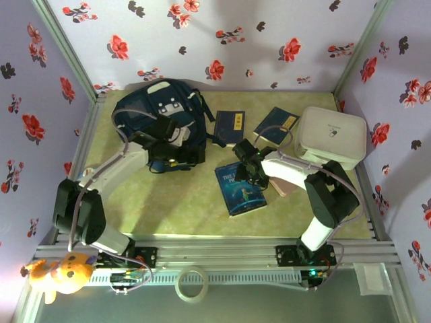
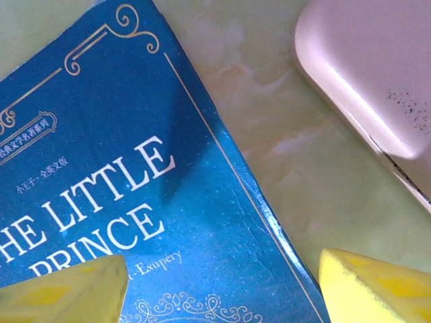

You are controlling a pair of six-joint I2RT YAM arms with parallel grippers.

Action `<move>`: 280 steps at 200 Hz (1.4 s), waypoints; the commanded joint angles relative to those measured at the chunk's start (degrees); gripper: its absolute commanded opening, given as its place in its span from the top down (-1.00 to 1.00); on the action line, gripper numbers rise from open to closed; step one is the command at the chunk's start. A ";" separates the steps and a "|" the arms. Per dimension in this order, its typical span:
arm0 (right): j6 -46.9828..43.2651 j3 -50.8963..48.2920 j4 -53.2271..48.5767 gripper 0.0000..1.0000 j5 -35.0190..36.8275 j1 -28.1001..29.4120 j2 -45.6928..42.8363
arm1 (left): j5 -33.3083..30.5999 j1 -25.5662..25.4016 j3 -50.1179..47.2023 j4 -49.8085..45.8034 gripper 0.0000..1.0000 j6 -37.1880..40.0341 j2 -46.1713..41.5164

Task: Pack the student bag

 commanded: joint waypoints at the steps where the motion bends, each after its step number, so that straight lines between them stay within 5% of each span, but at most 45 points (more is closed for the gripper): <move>1: 0.24 -0.45 -1.36 -0.50 -1.53 -0.06 0.17 | 2.56 -1.66 -0.88 4.16 -0.99 -5.90 2.66; 47: 0.45 -1.92 0.23 -0.49 -7.78 -0.02 0.54 | 2.56 -4.23 -1.60 5.67 -0.80 -9.25 7.45; 99: 6.50 -7.88 13.00 -0.34 -19.53 0.78 -4.10 | 2.55 -6.68 -5.13 7.17 -0.50 -12.98 10.77; 163: 3.45 -7.89 11.81 0.05 -17.19 0.52 -2.79 | 2.56 -9.59 -4.24 7.49 -0.11 -14.78 15.16; 280: 0.38 -9.28 11.34 0.26 -20.08 0.38 -2.37 | 1.77 -10.56 -5.28 14.79 -0.26 -21.15 19.05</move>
